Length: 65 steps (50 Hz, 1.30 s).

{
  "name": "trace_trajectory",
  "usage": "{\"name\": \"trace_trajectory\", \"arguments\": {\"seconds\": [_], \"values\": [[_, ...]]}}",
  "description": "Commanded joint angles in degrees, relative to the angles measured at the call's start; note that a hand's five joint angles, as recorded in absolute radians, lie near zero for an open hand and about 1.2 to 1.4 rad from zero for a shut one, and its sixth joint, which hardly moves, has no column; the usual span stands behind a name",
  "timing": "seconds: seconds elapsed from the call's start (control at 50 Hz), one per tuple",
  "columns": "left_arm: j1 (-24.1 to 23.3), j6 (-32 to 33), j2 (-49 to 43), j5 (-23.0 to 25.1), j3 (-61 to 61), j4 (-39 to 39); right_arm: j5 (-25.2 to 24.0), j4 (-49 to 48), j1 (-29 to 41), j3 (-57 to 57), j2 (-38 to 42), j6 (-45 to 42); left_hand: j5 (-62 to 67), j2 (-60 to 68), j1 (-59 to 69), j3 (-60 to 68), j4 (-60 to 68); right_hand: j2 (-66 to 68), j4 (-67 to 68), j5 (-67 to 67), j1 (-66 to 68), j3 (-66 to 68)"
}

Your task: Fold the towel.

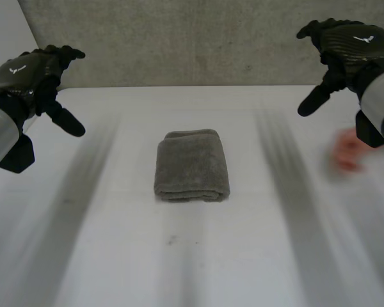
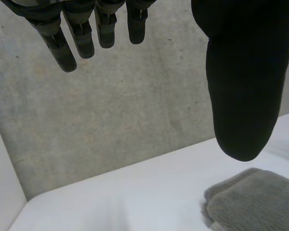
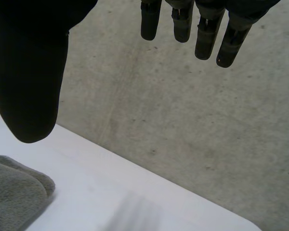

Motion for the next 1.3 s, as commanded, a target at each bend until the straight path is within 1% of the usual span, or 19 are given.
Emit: {"name": "trace_trajectory", "arguments": {"seconds": [0.02,0.2,0.36,0.56,0.78,0.9,1.06,1.3], "values": [[0.6,-0.4,1.1,4.1,-1.2,0.1,-0.5,-6.1,-1.6,7.2,-4.0,0.1,-1.4,0.6,0.5,0.4,0.4,0.1,0.0,-1.0,-0.4,0.5],[0.0,-0.4,0.0,4.1,1.0,0.0,-0.6,-6.3,-1.4,7.8,-3.7,-0.2,-1.4,0.6,0.5,0.4,0.4,0.1,0.0,-1.0,-0.4,0.5],[-0.4,-0.5,-2.0,4.1,3.6,0.0,-0.7,-6.5,-1.1,7.7,-3.3,-3.5,-1.4,0.6,0.5,0.4,0.4,0.1,0.0,-1.0,-0.4,0.5],[-2.2,-0.3,-6.3,4.0,11.5,-0.3,-0.7,-6.6,-0.9,7.9,-3.1,-3.8,-1.4,0.6,0.5,0.4,0.4,0.1,0.0,-1.0,-0.4,0.5],[-2.5,-0.3,-8.9,4.3,10.3,-0.4,-0.9,-6.8,-0.9,7.5,-2.1,-3.9,-1.4,0.6,0.5,0.4,0.4,0.1,0.0,-1.0,-0.4,0.5],[-2.4,-0.1,-8.9,4.5,9.9,-0.2,-1.0,-6.8,-1.0,7.5,-1.9,-4.0,-1.4,0.6,0.5,0.4,0.4,0.1,0.0,-1.0,-0.4,0.5],[-1.9,-0.1,-8.8,4.5,9.6,0.1,-3.3,-6.8,-1.4,7.6,-1.9,-4.0,-1.4,0.6,0.5,0.4,0.4,0.1,0.0,-1.0,-0.4,0.5],[-1.7,-0.1,-8.9,4.6,9.2,0.3,-3.3,-6.8,-1.6,7.3,-1.9,-4.0,-1.4,0.6,0.5,0.4,0.4,0.1,0.0,-1.0,-0.4,0.5]]}}
